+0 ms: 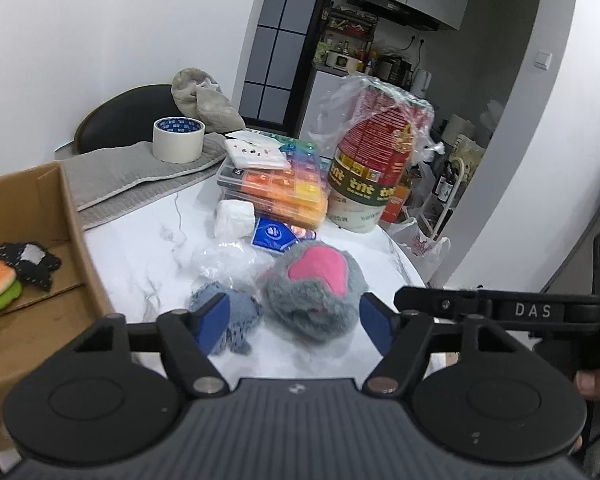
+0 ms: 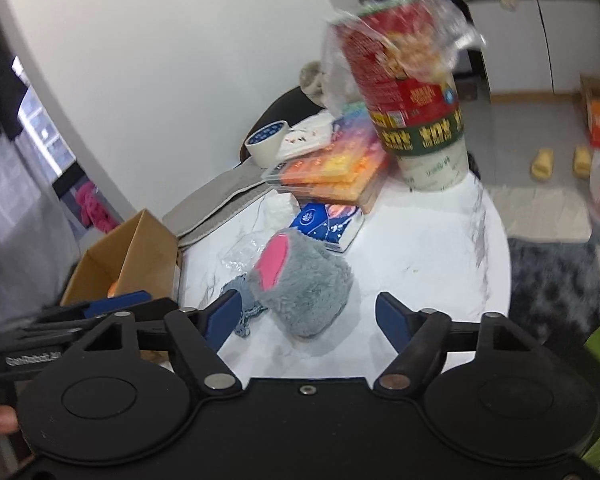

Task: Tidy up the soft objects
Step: 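Move both tools to the grey plush mouse and grasp it together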

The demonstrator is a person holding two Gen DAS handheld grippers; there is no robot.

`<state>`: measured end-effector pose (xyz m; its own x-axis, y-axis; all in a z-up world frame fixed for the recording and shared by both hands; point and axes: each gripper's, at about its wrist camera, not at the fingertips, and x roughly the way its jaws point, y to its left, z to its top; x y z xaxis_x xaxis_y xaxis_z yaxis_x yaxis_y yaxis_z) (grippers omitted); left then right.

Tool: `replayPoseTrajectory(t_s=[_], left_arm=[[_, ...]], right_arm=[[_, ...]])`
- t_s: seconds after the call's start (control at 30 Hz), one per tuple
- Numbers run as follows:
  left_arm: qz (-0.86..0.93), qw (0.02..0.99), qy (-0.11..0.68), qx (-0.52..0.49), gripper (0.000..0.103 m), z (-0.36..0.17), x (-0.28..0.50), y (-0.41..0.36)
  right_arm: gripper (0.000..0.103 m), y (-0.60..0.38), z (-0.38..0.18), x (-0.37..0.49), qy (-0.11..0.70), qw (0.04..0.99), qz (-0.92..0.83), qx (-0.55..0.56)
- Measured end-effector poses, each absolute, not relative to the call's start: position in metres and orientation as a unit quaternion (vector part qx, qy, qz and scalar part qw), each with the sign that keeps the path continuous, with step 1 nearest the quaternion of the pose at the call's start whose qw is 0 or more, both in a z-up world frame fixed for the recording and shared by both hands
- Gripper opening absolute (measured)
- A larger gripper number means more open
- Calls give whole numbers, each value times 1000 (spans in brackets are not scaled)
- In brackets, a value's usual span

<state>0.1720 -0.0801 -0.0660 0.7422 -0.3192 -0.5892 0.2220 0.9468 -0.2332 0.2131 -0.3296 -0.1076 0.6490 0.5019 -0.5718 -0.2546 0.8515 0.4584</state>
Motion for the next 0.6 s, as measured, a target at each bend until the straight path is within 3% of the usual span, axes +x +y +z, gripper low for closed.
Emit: replayPoseTrajectory(t_s=[0.3, 0.6], left_arm=[[-131, 919, 350, -128, 53, -90, 213, -77], [-152, 909, 355, -157, 52, -109, 231, -93]], right_arm=[[69, -334, -131, 241, 376, 871, 210, 235], [63, -337, -150, 263, 393, 848, 223, 277]])
